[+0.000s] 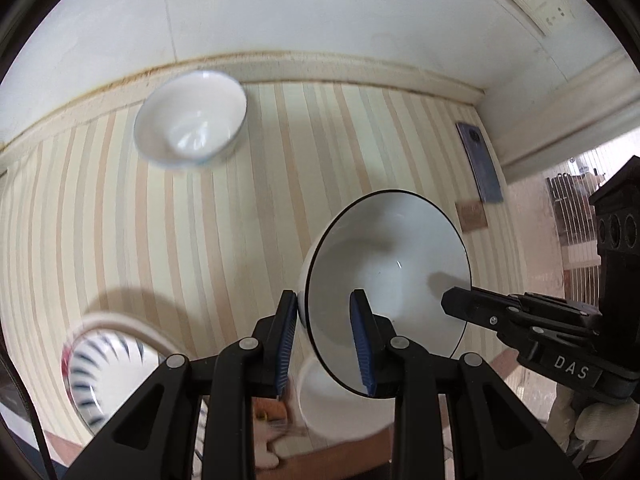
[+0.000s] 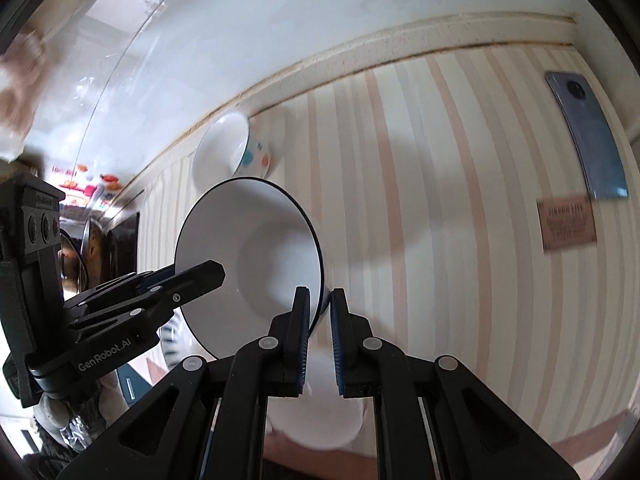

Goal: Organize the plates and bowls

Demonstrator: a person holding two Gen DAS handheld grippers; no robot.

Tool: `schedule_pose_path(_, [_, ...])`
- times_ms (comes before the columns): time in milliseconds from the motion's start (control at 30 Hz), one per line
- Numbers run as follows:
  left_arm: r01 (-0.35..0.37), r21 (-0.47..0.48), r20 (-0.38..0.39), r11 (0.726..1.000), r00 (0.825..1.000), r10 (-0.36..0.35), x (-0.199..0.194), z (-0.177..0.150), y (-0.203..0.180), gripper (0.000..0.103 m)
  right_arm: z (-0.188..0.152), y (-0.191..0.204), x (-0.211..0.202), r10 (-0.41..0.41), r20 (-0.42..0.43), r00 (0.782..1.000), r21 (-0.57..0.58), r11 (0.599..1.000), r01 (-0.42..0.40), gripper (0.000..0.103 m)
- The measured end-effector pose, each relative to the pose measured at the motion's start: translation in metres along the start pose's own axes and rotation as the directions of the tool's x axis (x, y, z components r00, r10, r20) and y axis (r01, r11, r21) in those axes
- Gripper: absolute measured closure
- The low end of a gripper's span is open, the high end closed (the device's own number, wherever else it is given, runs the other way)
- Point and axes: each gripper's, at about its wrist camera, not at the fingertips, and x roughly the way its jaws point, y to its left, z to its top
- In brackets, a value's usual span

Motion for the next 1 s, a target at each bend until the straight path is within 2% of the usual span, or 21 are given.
schedule_pose_path(267, [0.008, 0.015, -0.045, 1.0, 0.999, -0.007, 0.008, -0.047, -0.007, 0.078, -0.071, 0.0, 0.0, -0.012, -0.036, 0.999, 0.012, 1.0, 0.012, 0.091])
schedule_pose_path(467, [0.0, 0.032, -0.078, 0.999, 0.997, 0.002, 0.02, -0.065, -0.012, 0.078, -0.101, -0.005, 0.012, -0.024, -0.065, 0.998, 0.025, 0.999, 0.026, 0.091])
schedule_pose_path(733, [-0.037, 0.065, -0.098, 0.997, 0.994, 0.043, 0.037, -0.073, -0.019, 0.078, -0.114, -0.014, 0.032, -0.059, -0.097, 0.994, 0.028, 0.998, 0.062, 0.091])
schedule_pose_path(1000, [-0.056, 0.069, -0.103, 0.996, 0.993, 0.063, 0.046, -0.072, -0.022, 0.078, -0.11, -0.012, 0.036, -0.11, -0.106, 0.988, -0.014, 0.994, 0.109, 0.091])
